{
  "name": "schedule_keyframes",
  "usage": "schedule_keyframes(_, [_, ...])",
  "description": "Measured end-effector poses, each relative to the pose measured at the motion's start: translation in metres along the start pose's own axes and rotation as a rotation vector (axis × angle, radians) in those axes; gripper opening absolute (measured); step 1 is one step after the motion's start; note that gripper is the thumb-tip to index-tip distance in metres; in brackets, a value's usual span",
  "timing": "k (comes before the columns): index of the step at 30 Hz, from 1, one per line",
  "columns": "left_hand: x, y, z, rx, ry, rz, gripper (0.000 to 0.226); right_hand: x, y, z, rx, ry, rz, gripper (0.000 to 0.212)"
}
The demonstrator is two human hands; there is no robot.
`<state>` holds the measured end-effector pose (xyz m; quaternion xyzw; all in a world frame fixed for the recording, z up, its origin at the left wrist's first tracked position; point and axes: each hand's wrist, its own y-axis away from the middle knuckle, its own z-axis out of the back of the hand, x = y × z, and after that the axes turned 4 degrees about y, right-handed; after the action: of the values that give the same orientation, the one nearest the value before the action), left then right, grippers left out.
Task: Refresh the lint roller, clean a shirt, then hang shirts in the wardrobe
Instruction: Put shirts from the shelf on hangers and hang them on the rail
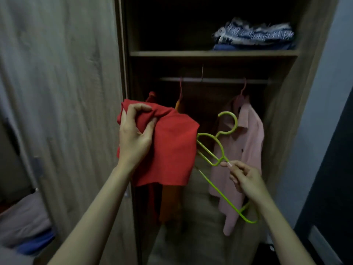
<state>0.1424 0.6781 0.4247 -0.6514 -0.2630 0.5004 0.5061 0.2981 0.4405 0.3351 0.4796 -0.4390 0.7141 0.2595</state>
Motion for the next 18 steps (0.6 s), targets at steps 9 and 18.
schedule_keyframes(9, [0.031,0.098,0.001,0.157,0.012,0.265,0.022,-0.024,0.052,-0.075,0.087,-0.271,-0.271,0.024])
schedule_keyframes(18, [0.056,0.146,-0.012,0.459,0.119,0.487,0.025,-0.045,0.073,-0.108,-0.034,-0.221,-0.393,0.066])
